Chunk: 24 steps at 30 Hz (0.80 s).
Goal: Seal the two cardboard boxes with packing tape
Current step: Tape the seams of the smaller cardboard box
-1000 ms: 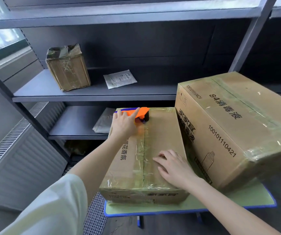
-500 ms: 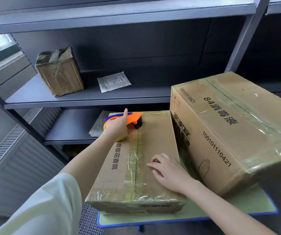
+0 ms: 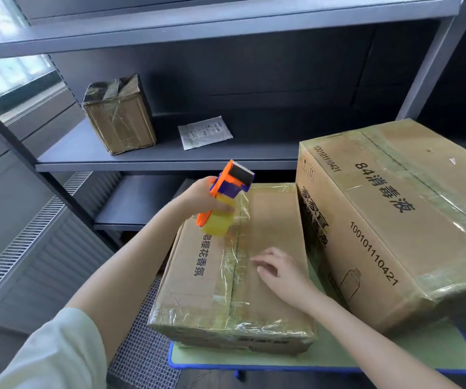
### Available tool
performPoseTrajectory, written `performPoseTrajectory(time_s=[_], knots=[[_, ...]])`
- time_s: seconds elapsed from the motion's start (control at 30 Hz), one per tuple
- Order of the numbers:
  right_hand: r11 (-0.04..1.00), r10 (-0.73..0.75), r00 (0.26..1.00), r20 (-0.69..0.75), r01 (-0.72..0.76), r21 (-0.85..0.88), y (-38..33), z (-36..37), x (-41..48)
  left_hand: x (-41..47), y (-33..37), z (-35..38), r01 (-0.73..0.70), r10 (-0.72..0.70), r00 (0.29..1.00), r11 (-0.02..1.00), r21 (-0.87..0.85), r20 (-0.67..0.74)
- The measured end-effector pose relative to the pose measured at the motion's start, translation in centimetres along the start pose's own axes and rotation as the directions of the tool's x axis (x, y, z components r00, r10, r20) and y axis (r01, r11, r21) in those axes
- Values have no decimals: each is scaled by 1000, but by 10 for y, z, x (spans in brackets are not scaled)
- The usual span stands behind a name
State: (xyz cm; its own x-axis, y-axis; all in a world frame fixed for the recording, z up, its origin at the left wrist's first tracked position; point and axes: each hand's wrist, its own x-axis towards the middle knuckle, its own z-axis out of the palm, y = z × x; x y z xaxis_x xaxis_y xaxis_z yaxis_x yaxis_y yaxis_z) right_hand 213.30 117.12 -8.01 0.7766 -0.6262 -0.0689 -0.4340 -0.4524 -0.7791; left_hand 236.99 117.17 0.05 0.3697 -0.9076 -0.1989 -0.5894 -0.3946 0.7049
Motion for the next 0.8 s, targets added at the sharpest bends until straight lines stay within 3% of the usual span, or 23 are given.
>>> performPoseTrajectory(time_s=[0.03,0.1,0.2,0.27,0.33,0.43,0.53,0.7,0.8], knots=[[984,51,999,-14,-48,172,-6,0,1,-9,3,-2,-12,14,1000,995,-101,20],[857,129,991,-31,-95,507,-18,-2,4,-28,9,-1,-7,35,996,946,-325,81],[670,160,982,-100,-33,742,-31,-7,7,-52,12,7,23,68,988,822,-569,138],[633,211,959,-189,13,774,-37,-13,8,-66,12,13,41,93,982,748,-662,165],[688,175,961,-212,35,725,-40,-22,8,-78,10,16,86,108,971,680,-729,215],[760,-9,999,-34,29,650,-35,-41,8,-95,4,19,157,161,931,635,-757,329],[661,-239,942,236,-20,750,-35,-55,5,-108,-3,25,197,240,879,604,-772,412],[599,-276,848,452,-216,771,-38,-35,4,-123,-17,37,232,332,832,520,-822,445],[425,-287,809,513,-372,825,-38,-18,1,-126,-25,40,246,352,821,493,-835,449]])
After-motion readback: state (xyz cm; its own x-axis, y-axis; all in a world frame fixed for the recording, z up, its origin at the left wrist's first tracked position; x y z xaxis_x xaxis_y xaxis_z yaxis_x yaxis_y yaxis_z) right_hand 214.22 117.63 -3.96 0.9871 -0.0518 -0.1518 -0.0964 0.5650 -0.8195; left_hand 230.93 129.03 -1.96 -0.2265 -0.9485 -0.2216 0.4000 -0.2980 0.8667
